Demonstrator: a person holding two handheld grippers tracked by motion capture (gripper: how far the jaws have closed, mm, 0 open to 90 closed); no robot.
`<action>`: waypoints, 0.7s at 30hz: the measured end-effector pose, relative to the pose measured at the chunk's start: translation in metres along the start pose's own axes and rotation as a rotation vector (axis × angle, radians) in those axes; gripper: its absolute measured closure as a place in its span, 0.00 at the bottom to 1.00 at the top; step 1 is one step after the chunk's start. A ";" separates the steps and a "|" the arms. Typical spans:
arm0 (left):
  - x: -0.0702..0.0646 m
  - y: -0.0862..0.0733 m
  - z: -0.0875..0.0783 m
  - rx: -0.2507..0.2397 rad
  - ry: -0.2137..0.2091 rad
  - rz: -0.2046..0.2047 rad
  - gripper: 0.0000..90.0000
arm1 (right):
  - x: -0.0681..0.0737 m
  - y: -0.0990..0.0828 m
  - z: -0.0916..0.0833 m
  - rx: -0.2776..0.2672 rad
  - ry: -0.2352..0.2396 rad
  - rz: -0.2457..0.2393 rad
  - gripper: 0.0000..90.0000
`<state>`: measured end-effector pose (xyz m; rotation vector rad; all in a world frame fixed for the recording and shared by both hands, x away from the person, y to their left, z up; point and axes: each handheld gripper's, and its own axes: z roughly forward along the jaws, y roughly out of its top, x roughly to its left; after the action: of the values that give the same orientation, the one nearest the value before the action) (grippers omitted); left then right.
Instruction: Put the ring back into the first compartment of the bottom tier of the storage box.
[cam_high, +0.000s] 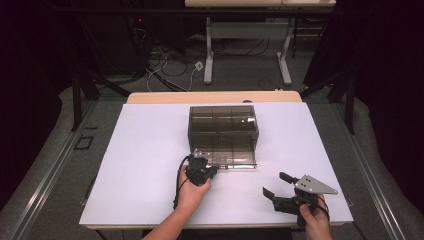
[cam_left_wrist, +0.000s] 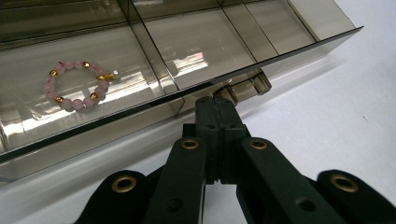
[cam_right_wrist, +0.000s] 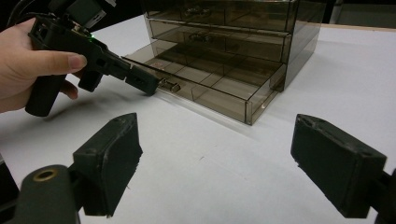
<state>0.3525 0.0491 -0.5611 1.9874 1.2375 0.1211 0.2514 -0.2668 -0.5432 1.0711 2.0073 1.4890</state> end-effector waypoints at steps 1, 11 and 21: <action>0.000 0.000 0.000 0.000 -0.001 -0.002 1.00 | 0.000 0.000 0.000 0.006 0.003 -0.001 0.17; 0.003 0.005 0.003 -0.004 0.006 -0.008 1.00 | 0.000 0.000 0.000 0.003 0.004 -0.002 0.17; 0.005 0.009 0.007 -0.009 0.018 -0.015 1.00 | 0.000 0.000 0.000 0.011 0.002 -0.001 0.17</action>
<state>0.3648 0.0470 -0.5612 1.9734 1.2607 0.1374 0.2513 -0.2671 -0.5428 1.0729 2.0189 1.4810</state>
